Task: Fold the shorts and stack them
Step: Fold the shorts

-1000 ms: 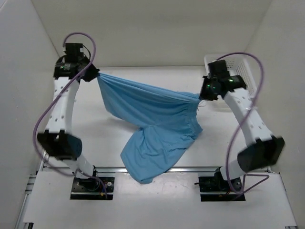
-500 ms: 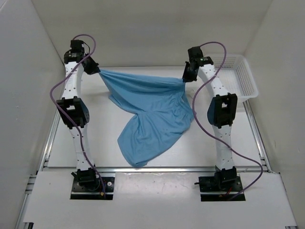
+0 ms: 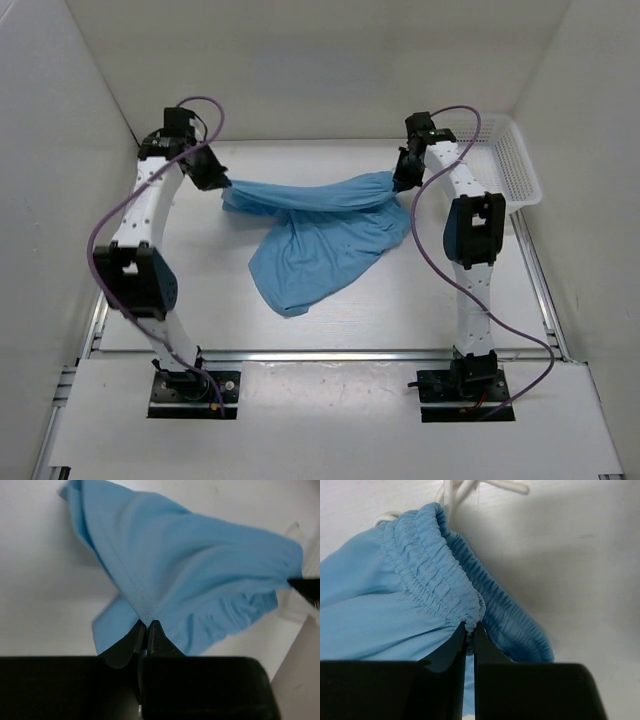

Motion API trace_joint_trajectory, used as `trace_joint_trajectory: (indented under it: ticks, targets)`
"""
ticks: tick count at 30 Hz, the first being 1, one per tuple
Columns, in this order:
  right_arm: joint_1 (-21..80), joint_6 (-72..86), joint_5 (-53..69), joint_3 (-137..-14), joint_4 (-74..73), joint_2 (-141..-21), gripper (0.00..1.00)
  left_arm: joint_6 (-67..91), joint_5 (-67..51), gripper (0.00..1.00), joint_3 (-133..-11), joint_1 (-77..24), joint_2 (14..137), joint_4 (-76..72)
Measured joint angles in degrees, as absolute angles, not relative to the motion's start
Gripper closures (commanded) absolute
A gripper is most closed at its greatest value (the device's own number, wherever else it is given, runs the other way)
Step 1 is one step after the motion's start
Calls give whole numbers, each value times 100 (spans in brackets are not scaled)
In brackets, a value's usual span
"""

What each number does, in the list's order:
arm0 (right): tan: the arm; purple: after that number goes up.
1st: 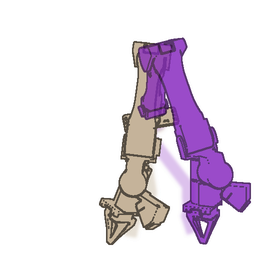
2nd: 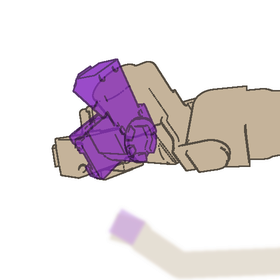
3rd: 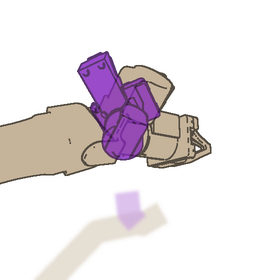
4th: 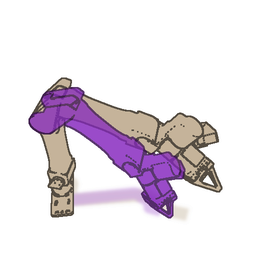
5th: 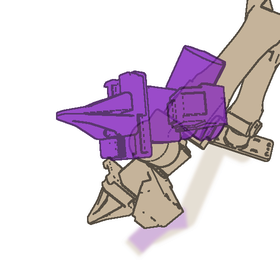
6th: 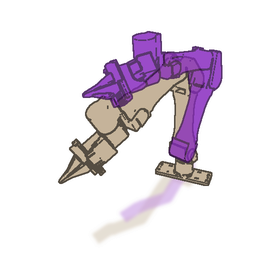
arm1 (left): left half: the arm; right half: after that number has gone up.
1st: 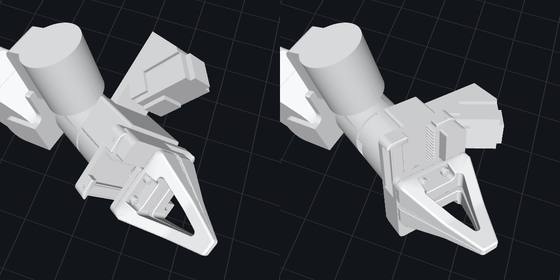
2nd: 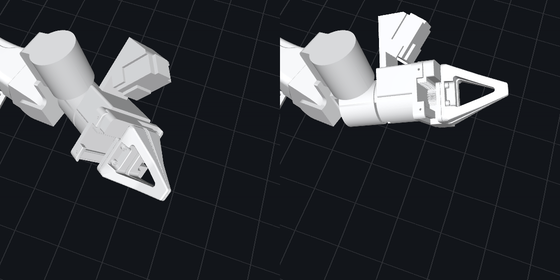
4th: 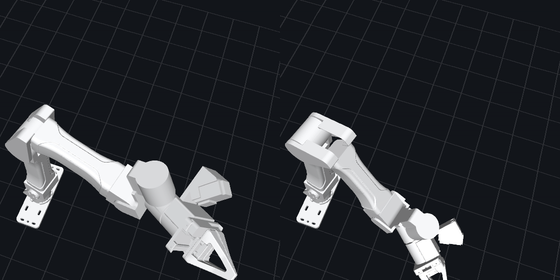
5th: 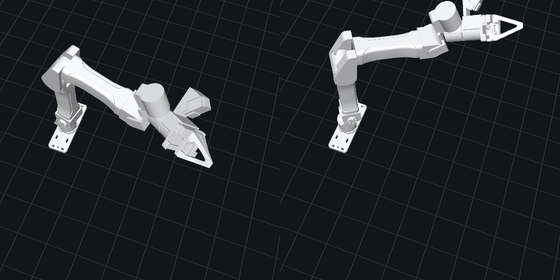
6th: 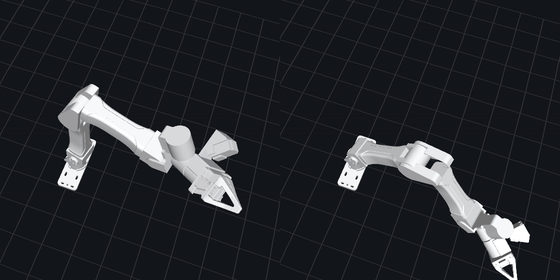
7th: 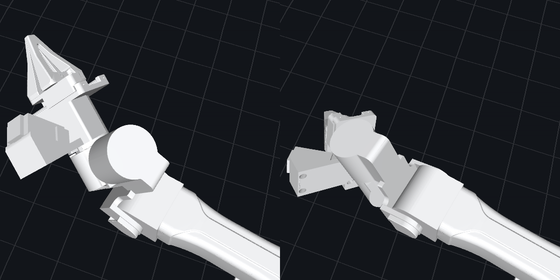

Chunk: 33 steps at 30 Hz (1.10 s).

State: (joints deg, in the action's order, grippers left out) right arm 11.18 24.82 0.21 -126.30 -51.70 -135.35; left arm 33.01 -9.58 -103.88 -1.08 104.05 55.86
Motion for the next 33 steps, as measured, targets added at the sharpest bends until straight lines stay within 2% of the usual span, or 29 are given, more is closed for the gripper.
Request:
trace_joint_trajectory:
  ticks: [6,10,15,20,22,23,24,25,26,27,33]
  targets:
    - [1083,2438,-73,-11869,-5166,-12717,100,3680,-895,90,-8246,-1448,8064,5391]
    - [1090,2375,-248,-11142,-5063,-11804,100,4285,-821,90,-6886,-2300,7039,5393]
    - [1057,2338,-550,-9942,-4799,-10783,100,5013,-746,90,-5699,-3398,6775,5391]
    - [1024,2359,-821,-8143,-4580,-9675,100,5334,-663,90,-5111,-3743,6836,5581]
    - [1022,2390,-895,-7428,-4604,-9113,92,5419,-563,90,-5085,-3782,6836,5699]
    - [1022,2436,-923,-7140,-4617,-8849,82,5465,-493,90,-5063,-3791,6814,5704]
    - [1022,2493,-965,-6882,-4602,-8600,68,5518,-412,83,-5039,-3800,6792,5736]
    - [1024,2567,-1035,-6598,-4593,-8307,52,5566,-327,67,-5024,-3802,6775,5795]
    - [1022,2624,-1083,-6333,-4609,-8029,29,5618,-248,17,-5009,-3802,6759,5843]
    - [1022,2687,-1149,-6097,-4635,-7773,25,5631,-189,0,-4987,-3802,6751,5872]
    - [1013,3009,-1247,-5349,-4692,-7161,25,5811,-104,0,-4685,-3798,6746,5813]
